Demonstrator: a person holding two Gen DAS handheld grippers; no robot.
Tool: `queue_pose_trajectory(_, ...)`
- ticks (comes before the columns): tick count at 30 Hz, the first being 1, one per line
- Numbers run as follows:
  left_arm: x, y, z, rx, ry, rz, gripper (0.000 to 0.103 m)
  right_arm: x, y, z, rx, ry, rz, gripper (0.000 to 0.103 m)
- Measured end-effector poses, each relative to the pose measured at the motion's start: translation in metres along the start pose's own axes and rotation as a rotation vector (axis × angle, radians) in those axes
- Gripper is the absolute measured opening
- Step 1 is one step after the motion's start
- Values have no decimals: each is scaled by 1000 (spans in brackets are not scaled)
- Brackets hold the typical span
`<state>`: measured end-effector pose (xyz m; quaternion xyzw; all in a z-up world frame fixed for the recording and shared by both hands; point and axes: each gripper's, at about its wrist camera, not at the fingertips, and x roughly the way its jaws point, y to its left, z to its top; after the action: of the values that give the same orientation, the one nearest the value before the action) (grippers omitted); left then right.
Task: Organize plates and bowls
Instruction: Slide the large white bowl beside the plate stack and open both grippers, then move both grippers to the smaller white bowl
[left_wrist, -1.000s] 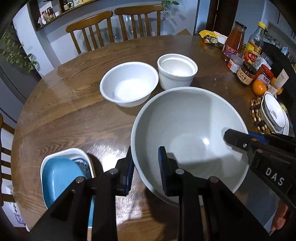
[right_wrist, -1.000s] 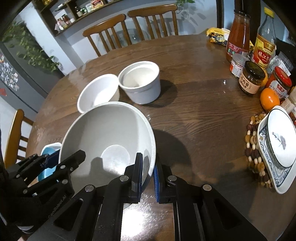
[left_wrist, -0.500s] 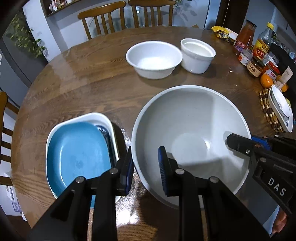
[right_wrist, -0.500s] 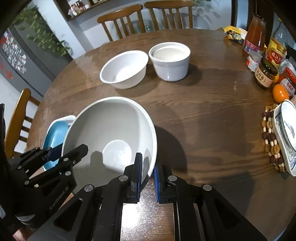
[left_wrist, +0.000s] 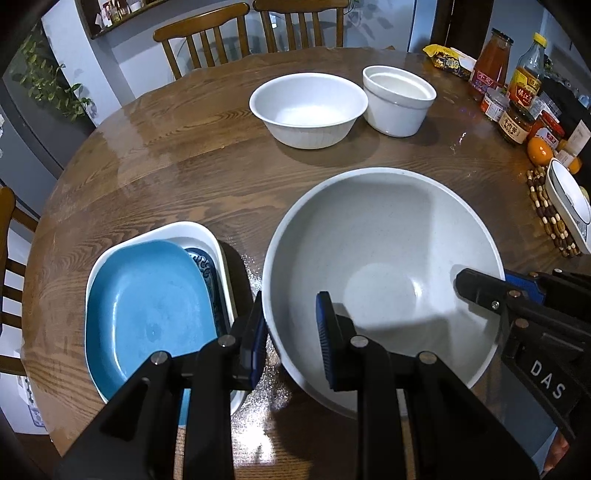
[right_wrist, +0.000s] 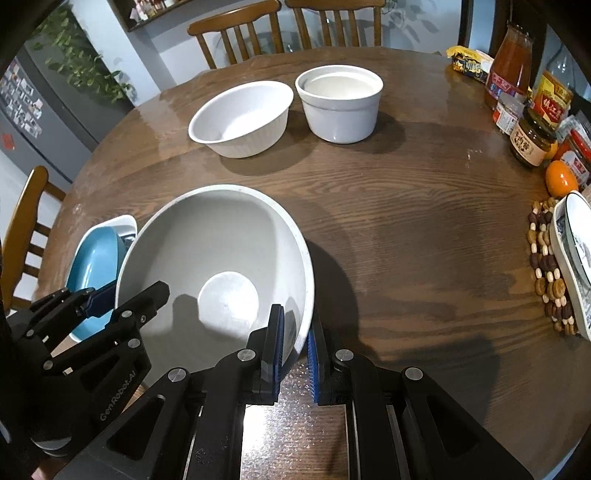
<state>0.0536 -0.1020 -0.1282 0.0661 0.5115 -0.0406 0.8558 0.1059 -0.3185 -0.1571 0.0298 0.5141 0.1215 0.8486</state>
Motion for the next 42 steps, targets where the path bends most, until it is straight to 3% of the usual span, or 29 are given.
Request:
queue_pose_trajectory(9, 0, 0, 1, -5, 4, -9, 26, -1, 0, -1, 11, 3, 8, 12)
queue_pose_trajectory(14, -7, 1, 1, -2, -12, -11, 44, -6, -1, 0, 12, -1, 23, 13)
queue_pose_trajectory(18, -16, 2, 2, -1, -31, -11, 52, -16, -3, 0, 23, -28, 31, 32)
queue_pose_trajectory(20, -21, 3, 1, 1, -42, -8, 55, -22, -5, -1, 29, -43, 37, 33)
queue_pose_trajectory(23, -30, 4, 2, 1, -62, -3, 69, -32, -7, -1, 39, -63, 51, 33)
queue_pose_trajectory(27, -46, 4, 3, 10, -107, 3, 72, -47, -8, -1, 52, -92, 73, 33)
queue_pose_trajectory(30, -58, 3, 4, 18, -139, 7, 82, -58, -9, 0, 59, -113, 93, 34)
queue_pose_trajectory(34, -73, 2, 4, 31, -170, 6, 89, -73, -8, 2, 64, -151, 98, 55)
queue_pose_trajectory(42, -97, 7, 10, 32, -214, 29, 101, -101, -11, 11, 71, -209, 100, 59)
